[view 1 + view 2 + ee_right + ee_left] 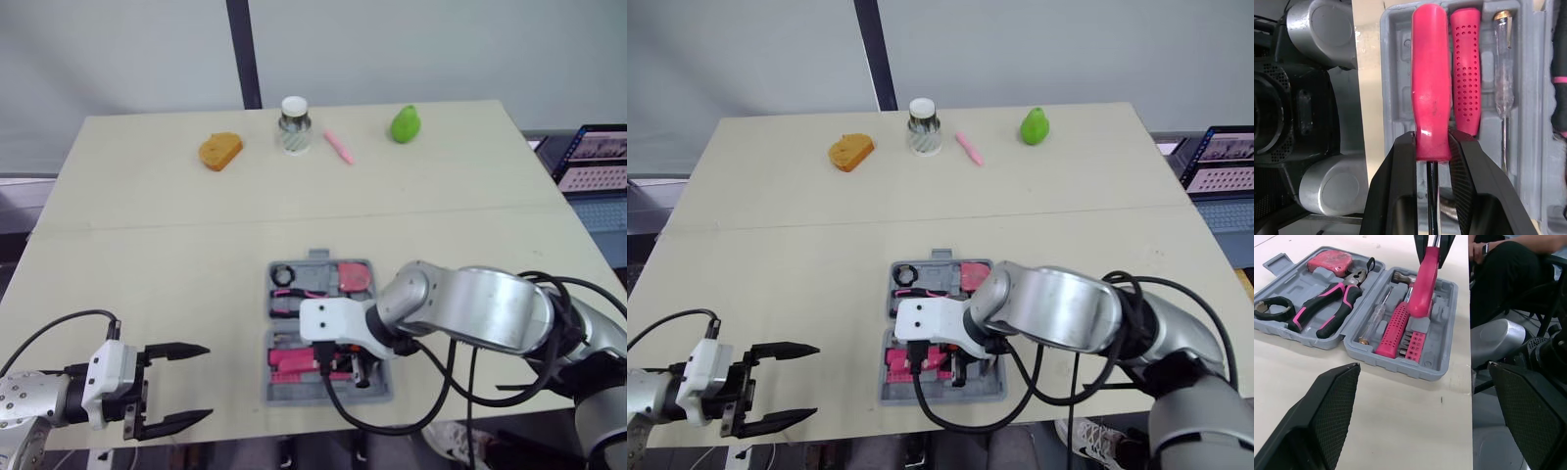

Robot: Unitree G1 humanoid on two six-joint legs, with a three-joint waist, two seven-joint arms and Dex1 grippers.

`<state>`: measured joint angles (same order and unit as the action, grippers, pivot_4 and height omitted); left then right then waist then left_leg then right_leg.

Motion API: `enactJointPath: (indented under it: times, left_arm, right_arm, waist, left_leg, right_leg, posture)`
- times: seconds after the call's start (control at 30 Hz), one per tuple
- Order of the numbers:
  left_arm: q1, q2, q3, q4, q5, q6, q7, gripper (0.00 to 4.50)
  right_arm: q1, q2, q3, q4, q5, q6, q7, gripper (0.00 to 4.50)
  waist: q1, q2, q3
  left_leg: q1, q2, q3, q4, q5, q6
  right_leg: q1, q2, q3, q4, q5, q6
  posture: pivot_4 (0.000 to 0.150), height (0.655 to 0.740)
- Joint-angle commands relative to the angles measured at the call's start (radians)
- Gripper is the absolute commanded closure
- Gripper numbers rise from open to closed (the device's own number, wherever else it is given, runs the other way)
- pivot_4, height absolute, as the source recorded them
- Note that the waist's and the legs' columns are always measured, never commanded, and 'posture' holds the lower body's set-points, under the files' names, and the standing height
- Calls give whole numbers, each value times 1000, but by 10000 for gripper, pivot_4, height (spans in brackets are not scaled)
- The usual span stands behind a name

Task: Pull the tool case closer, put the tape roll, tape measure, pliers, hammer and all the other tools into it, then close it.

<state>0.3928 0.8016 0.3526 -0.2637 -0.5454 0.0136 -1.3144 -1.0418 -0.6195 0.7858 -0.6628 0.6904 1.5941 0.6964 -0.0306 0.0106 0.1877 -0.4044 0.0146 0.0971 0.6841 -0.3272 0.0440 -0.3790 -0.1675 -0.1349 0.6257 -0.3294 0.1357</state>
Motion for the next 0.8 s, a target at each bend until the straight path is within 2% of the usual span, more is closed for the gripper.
enactJointPath:
  times: [0.03,0.8]
  left_arm:
    - [2,13,19,-9,-12,-2,-15,0]
    - [46,3,20,18,13,-49,-30,0]
  right_arm:
    - [20,27,16,-3,-13,-18,-25,41199]
    - [117,104,168,115,-135,-150,-56,41199]
  waist:
    - [0,0,0]
    - [0,-2,-1]
  left_leg:
    - [0,0,0,0,0,0]
    - [0,0,1,0,0,0]
  right_leg:
    - [0,0,0,0,0,0]
    - [-1,1,-1,1,0,0]
  posture:
    - [1500,6950]
    - [1500,6950]
